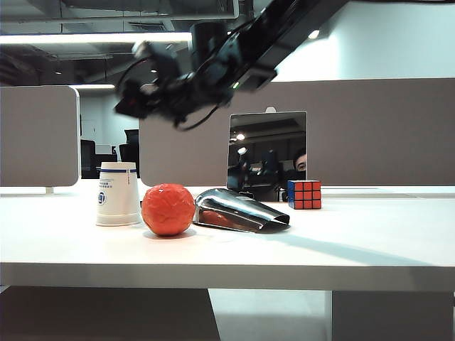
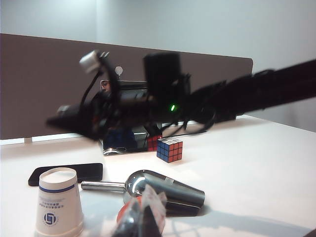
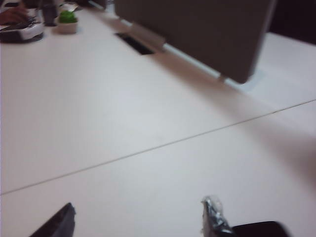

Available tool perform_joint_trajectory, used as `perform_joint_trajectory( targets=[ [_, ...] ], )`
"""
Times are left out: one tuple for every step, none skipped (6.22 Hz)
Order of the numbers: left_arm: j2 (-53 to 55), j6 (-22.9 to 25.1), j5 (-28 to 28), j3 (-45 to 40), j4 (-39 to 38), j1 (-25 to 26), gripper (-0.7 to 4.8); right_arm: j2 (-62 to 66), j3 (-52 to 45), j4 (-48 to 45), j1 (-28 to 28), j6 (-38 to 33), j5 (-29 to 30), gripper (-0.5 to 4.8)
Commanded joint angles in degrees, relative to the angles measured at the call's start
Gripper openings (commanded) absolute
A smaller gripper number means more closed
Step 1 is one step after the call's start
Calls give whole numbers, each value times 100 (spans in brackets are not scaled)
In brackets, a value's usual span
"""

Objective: Carefully pick up the cup on the right and stack it on top of the cup on the left.

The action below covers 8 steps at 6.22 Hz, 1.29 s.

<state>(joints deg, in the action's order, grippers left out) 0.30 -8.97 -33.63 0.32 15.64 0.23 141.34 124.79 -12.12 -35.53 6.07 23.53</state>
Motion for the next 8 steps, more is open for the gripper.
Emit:
perform_joint_trajectory(
  targets=[
    [2,15,0,11,31,2,-5,-802,46,435,629,-203,-46,328],
    [2,15,0,9,-13,2,-5,-1606,44,1541,1263,-282,125,328],
    [2,17,2,9,-13,2,-5,-1834,44,1947,1427,-221,197,327],
    [2,15,24,9,-15,2,-5,-2155,44,2579,1637,50,216,325],
    [2,15,24,9,-15,2,-5,-2535,44,3250,1832,411,210,322],
    [2,15,44,9,-22,2,-5,-2782,44,3604,1947,625,216,321],
    [2,15,42,9,-26,2,-5,-2942,44,3810,1958,817,273,291],
    [2,15,42,9,-35,2,-5,-3195,44,4089,1993,1086,372,278]
  ],
)
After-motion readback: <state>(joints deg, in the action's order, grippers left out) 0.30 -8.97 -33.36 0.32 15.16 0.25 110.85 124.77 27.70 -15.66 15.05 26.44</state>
